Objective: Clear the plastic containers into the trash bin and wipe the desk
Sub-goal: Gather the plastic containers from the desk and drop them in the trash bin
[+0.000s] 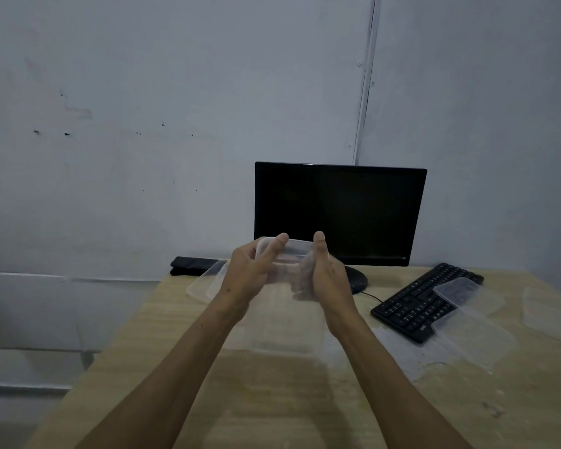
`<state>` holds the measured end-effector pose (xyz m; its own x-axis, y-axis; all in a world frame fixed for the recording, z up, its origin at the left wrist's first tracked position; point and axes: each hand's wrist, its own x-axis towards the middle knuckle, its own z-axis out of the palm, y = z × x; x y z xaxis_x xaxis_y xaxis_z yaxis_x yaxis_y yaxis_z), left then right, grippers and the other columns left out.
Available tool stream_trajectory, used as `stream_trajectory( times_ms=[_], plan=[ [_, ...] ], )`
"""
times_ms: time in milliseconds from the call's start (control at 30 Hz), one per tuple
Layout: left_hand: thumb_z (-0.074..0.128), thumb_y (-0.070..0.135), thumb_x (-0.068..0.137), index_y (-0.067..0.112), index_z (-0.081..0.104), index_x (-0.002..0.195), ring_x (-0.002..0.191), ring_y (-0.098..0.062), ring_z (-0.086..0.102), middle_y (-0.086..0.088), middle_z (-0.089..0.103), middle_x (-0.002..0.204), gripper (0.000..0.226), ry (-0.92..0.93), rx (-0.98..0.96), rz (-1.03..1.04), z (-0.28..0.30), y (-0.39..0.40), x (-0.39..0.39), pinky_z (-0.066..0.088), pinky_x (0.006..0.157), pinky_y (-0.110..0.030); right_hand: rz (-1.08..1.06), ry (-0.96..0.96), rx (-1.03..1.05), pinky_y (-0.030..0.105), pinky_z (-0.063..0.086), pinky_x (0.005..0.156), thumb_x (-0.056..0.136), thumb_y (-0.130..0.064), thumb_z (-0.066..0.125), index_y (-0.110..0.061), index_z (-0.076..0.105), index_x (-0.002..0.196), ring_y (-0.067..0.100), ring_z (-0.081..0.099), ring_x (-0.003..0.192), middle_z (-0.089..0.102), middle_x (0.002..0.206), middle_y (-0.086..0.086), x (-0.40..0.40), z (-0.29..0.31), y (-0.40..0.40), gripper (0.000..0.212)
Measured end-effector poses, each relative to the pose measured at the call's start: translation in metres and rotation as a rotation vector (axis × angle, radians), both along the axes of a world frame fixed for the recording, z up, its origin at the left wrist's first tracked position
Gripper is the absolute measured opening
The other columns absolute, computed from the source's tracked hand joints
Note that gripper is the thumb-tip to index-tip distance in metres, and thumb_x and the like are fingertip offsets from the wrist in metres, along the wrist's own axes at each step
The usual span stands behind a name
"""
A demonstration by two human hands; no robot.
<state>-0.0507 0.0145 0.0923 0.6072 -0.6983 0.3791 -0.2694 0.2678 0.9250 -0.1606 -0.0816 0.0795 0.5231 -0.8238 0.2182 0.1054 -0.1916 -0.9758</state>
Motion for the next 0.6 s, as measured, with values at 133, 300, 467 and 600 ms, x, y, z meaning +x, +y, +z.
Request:
stream_trajectory(
  times_ms=[133,300,467,600],
  plan=[
    [0.061,0.053,0.096,0.013,0.074,0.11,0.092,-0.028,0.078,-0.012,0.079,0.101,0.044,0.1,0.013,-0.008,-0.002,-0.003,-0.004,0.063,0.085,-0.048,-0.026,-0.054,0.0,0.047,0.065,0.081,0.093,-0.073,0.047,-0.008,0.07,0.096,0.029,0.073,0.081,0.073,0.089,0.019,0.001,-0.001,-0.002,0.069],
    [0.077,0.048,0.086,0.009,0.072,0.109,0.076,-0.029,0.079,-0.013,0.079,0.088,0.046,0.077,0.217,-0.053,-0.022,0.008,-0.029,0.066,0.073,-0.045,-0.135,-0.1,0.121,0.041,0.055,0.075,0.091,-0.077,0.05,-0.014,0.067,0.081,0.017,0.061,0.064,0.063,0.067,0.002,-0.001,0.001,-0.021,0.066],
    [0.087,0.04,0.077,0.008,0.077,0.091,0.069,-0.029,0.078,-0.013,0.079,0.075,0.036,0.127,0.197,0.067,-0.029,0.011,-0.036,0.065,0.072,-0.05,-0.049,-0.021,0.167,0.04,0.062,0.081,0.094,-0.076,0.042,-0.011,0.071,0.103,0.02,0.073,0.082,0.074,0.087,0.005,-0.004,0.0,-0.015,0.072],
    [0.09,0.047,0.071,0.012,0.076,0.081,0.068,-0.03,0.078,-0.011,0.078,0.072,0.04,0.199,0.147,0.221,-0.021,0.003,-0.027,0.065,0.071,-0.051,0.063,0.113,0.083,0.033,0.063,0.067,0.094,-0.077,0.038,-0.019,0.07,0.106,0.02,0.075,0.087,0.075,0.101,0.01,-0.014,-0.009,0.004,0.067]
  ],
)
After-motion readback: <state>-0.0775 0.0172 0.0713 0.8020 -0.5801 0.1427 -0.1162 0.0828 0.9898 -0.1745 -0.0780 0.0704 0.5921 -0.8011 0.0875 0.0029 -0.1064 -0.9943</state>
